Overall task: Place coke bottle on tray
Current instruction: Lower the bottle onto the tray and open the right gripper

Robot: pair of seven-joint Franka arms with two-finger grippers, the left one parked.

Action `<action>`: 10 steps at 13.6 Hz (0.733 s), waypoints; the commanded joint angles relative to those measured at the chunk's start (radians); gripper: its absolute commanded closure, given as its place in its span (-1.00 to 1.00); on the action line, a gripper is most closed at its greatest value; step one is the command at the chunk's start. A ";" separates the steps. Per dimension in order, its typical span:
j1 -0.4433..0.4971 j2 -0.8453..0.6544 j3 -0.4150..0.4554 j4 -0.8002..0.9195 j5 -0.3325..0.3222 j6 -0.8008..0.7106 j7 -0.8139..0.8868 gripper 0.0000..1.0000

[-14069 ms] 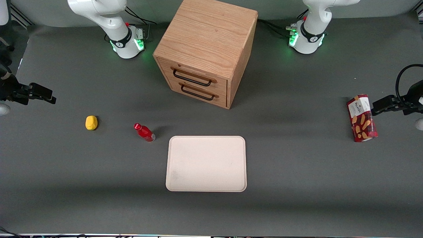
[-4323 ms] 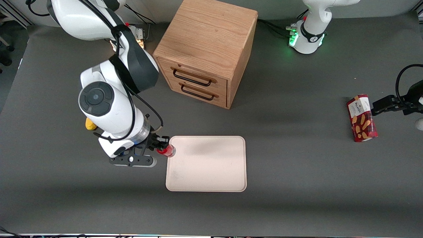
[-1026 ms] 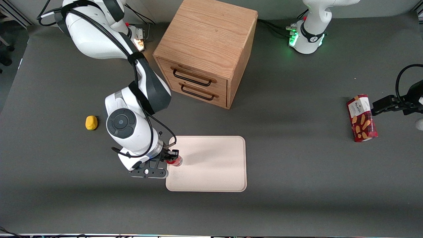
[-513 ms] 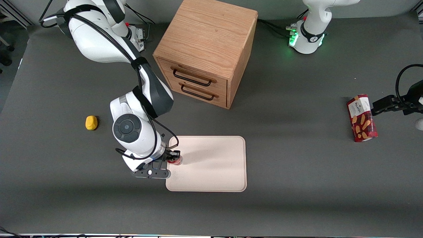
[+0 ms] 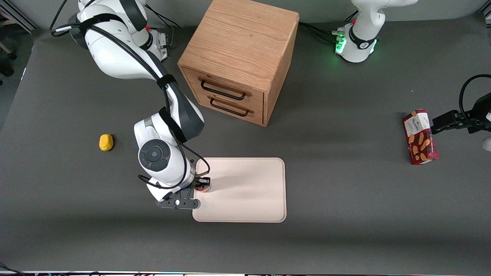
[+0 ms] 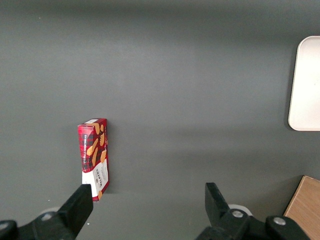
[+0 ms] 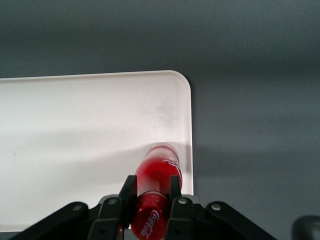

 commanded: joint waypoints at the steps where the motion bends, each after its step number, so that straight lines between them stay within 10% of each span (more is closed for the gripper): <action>1: 0.007 -0.004 -0.004 0.002 -0.020 0.007 0.026 1.00; 10: 0.007 0.008 -0.004 0.001 -0.019 0.007 0.028 1.00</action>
